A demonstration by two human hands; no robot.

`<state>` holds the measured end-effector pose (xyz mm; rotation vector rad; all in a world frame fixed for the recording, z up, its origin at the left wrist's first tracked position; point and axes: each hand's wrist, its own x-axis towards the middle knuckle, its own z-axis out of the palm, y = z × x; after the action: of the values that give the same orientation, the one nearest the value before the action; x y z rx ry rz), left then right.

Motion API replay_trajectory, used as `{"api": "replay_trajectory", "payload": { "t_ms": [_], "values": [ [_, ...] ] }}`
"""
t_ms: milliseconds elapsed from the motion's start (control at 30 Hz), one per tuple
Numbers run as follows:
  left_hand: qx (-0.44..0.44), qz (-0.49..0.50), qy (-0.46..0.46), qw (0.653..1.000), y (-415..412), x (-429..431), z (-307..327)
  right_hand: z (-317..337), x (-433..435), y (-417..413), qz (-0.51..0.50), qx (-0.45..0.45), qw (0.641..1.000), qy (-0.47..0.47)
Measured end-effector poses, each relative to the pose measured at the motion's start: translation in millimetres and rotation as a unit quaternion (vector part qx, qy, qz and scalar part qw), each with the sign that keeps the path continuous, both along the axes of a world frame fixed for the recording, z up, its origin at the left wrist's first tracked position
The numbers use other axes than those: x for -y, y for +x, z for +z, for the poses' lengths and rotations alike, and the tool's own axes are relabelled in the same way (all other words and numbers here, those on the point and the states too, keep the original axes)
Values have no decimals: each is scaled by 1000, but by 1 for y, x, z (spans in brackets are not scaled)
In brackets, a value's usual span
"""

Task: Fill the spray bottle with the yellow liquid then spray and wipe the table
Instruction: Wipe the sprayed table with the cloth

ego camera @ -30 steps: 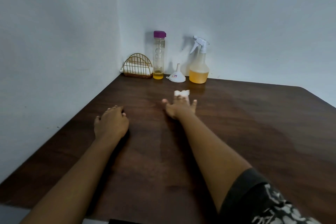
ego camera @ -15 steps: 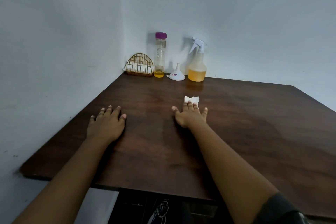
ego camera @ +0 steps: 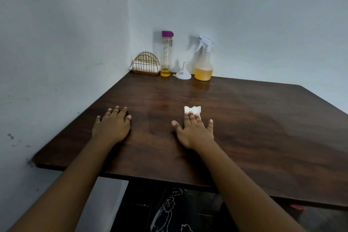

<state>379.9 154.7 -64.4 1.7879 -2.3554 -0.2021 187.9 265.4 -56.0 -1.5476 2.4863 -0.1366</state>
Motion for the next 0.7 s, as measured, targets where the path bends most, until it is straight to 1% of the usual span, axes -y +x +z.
{"api": "replay_trajectory", "payload": {
  "t_ms": [67,100,233,333,367,433,500,600,667,700],
  "values": [
    [4,-3,0,1000,1,-5,0,0,-3,16,0,-2,1000,0],
    [4,-3,-1,1000,2,-7,-1,0,-3,30,16,-4,1000,-9],
    [1,-6,0,1000,4,-13,-1,-6,-9,91,123,9,991,-48],
    [-2,-3,0,1000,5,-18,0,-7,-23,79,132,10,990,-47],
    [-2,-2,0,1000,5,-21,1,-8,-31,62,116,5,992,-51],
    [2,0,1,1000,4,-27,2,-10,-54,11,51,-10,997,-59],
    [7,-5,-1,1000,-1,-39,1,-10,-88,-51,-52,-22,997,-57],
    [8,-43,-4,999,-20,-62,1,-1,-138,-123,-209,-23,977,-24],
    [6,-76,-7,997,-40,-77,3,1,-144,-137,-242,-19,970,-6],
    [6,-95,-9,995,-51,-82,3,0,-140,-134,-231,-21,973,-6]
  ]
}}
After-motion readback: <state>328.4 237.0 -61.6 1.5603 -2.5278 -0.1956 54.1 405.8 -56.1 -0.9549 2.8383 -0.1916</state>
